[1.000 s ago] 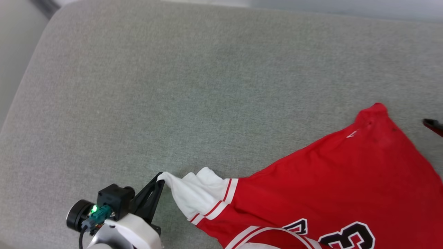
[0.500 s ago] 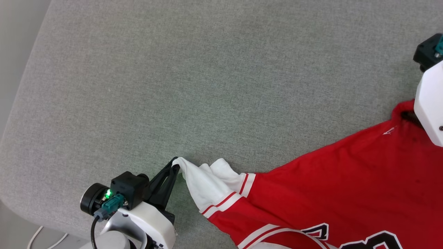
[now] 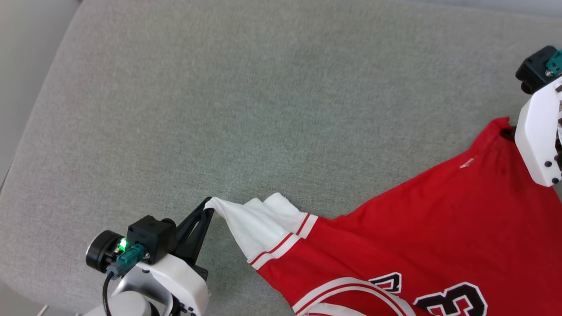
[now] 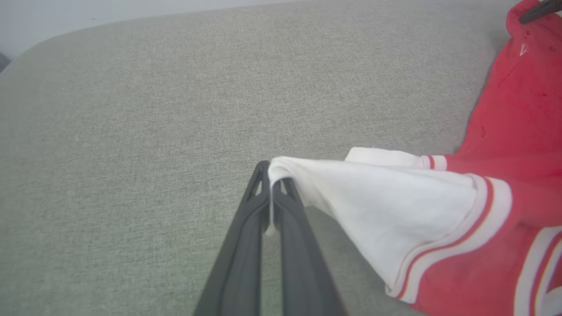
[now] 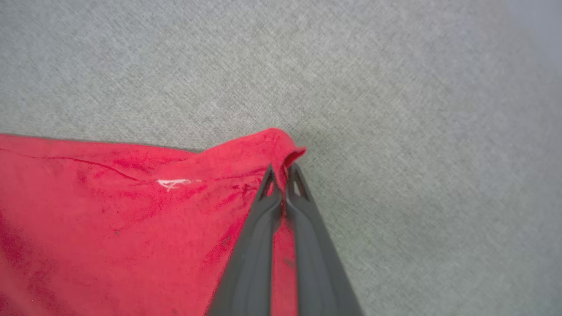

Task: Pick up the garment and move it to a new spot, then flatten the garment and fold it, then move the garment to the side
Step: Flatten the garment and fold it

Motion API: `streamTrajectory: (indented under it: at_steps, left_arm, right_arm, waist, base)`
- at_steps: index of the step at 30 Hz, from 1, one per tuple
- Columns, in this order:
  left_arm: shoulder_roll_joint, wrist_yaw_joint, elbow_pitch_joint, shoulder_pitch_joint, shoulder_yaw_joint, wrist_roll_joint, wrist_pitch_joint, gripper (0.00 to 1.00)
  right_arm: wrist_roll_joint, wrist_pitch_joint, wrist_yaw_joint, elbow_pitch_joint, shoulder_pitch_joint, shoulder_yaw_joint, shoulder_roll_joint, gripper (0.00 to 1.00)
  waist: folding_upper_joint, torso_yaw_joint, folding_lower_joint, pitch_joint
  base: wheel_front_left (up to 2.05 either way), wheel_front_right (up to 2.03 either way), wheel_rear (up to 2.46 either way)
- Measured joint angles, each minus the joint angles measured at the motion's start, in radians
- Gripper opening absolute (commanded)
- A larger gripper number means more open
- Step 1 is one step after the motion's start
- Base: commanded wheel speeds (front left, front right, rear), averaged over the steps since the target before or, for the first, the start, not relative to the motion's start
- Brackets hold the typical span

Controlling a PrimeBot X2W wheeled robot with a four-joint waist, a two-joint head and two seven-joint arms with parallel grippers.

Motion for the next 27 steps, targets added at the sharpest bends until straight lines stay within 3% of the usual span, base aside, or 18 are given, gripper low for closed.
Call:
streamTrajectory:
  at_steps: [8, 13, 20, 21, 27]
  left_arm:
    - [0.062, -0.003, -0.027, -0.071, 0.045, 0.014, 0.023, 0.0]
    - [0.065, -0.019, -0.046, -0.195, 0.084, 0.032, 0.049, 0.0]
    - [0.065, -0.076, -0.046, -0.454, 0.146, 0.079, 0.103, 0.0]
    - [0.062, -0.106, -0.047, -0.581, 0.165, 0.101, 0.142, 0.0]
    - [0.01, -0.174, 0.003, -0.857, 0.204, 0.134, 0.2, 0.0]
  right_arm:
    - [0.036, -0.157, 0.0, -0.078, 0.004, -0.012, -0.042, 0.0]
    - [0.036, -0.26, 0.0, -0.104, 0.002, -0.076, -0.039, 0.0]
    - [-0.041, -0.348, 0.0, -0.105, -0.056, -0.198, 0.019, 0.0]
    - [-0.072, -0.37, 0.0, -0.109, -0.113, -0.233, 0.065, 0.0]
    - [-0.171, -0.397, 0.0, -0.066, -0.299, -0.3, 0.136, 0.0]
  waist:
    - [0.0, -0.039, -0.0002, -0.124]
    - [0.0, -0.086, -0.0002, -0.171]
    - [0.0, -0.148, -0.0002, -0.169]
    - [0.0, -0.165, -0.0001, -0.139]
    - [0.0, -0.188, -0.0001, -0.056]
  base:
    - [0.0, 0.0, 0.0]
    - [0.0, 0.0, 0.0]
    - [0.0, 0.0, 0.0]
    - [0.0, 0.0, 0.0]
    - [0.0, 0.0, 0.0]
